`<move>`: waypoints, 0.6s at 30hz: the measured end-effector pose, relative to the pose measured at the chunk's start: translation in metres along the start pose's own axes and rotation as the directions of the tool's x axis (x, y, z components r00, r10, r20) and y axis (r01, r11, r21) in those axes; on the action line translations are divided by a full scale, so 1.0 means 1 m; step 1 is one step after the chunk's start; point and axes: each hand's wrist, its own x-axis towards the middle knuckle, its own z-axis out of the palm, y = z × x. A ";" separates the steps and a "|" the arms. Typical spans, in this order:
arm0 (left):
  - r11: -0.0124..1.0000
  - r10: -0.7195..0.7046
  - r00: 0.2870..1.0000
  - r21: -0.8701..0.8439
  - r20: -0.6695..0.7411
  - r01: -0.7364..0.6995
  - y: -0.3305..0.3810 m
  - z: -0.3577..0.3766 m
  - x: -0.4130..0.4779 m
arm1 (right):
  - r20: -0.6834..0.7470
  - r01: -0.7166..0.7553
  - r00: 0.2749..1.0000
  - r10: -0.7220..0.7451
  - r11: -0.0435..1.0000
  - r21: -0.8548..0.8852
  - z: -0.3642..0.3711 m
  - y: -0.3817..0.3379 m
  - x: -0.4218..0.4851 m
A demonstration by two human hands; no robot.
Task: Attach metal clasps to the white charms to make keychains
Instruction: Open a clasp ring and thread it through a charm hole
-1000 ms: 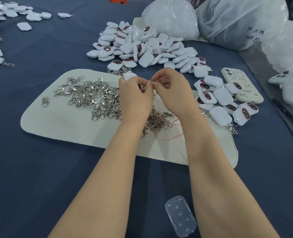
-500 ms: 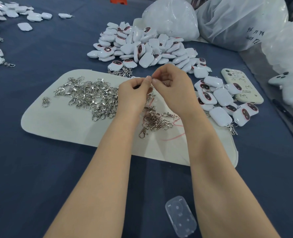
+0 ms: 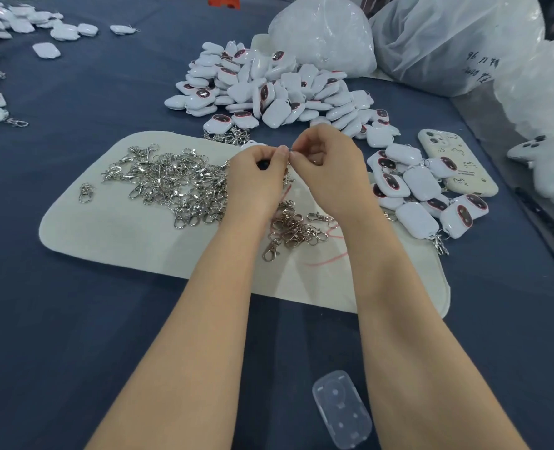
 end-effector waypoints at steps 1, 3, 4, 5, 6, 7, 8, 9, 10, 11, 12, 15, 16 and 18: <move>1.000 0.003 1.000 0.004 0.001 -0.003 0.000 0.000 0.000 | -0.003 -0.001 1.000 0.001 1.000 0.001 0.000 0.001 0.000; 1.000 0.009 1.000 0.022 0.000 -0.009 -0.001 0.000 0.000 | 0.002 -0.002 1.000 0.002 1.000 -0.006 0.000 0.001 0.000; 1.000 0.010 1.000 0.028 -0.001 -0.010 -0.001 0.000 0.000 | 0.007 -0.005 1.000 0.005 1.000 -0.012 0.000 0.002 0.000; 0.999 0.014 1.000 0.034 -0.003 -0.014 -0.001 0.000 0.001 | 0.012 -0.010 1.000 0.010 1.000 -0.019 0.000 0.002 0.001; 0.999 0.023 1.000 0.042 -0.003 -0.023 -0.001 0.000 0.001 | 0.016 -0.016 1.000 0.016 1.000 -0.024 0.000 0.003 0.001; 0.998 0.033 0.999 0.052 -0.002 -0.032 -0.002 0.000 0.001 | 0.019 -0.022 1.000 0.023 0.999 -0.025 0.001 0.003 0.001; 0.997 0.040 0.999 0.059 0.000 -0.040 -0.002 0.000 0.001 | 0.023 -0.030 0.999 0.030 0.999 -0.022 0.001 0.002 0.002; 0.997 0.044 0.999 0.065 -0.001 -0.044 -0.002 0.000 0.001 | 0.031 -0.040 0.999 0.041 0.999 -0.013 0.001 0.002 0.002; 0.997 0.045 0.999 0.069 -0.005 -0.045 -0.003 0.000 0.001 | 0.044 -0.053 0.998 0.054 0.999 -0.002 0.001 0.002 0.001; 0.997 0.043 0.999 0.070 -0.012 -0.042 -0.003 0.001 0.001 | 0.061 -0.068 0.996 0.068 0.998 0.012 0.001 0.001 0.001; 0.997 0.039 0.999 0.066 -0.018 -0.038 -0.004 0.001 0.002 | 0.078 -0.084 0.994 0.081 0.996 0.026 0.002 0.000 0.001; 0.999 0.019 1.000 0.048 -0.020 -0.018 -0.004 0.001 0.003 | 0.103 -0.103 0.990 0.101 0.994 0.017 0.003 0.000 0.001; 0.999 0.010 1.000 0.042 -0.019 -0.009 -0.004 0.001 0.003 | 0.099 -0.095 0.991 0.095 0.995 -0.009 0.004 0.000 0.000; 1.000 -0.010 1.000 0.004 -0.020 0.010 -0.004 0.001 0.004 | 0.075 -0.062 0.995 0.067 0.996 -0.068 0.006 0.001 0.000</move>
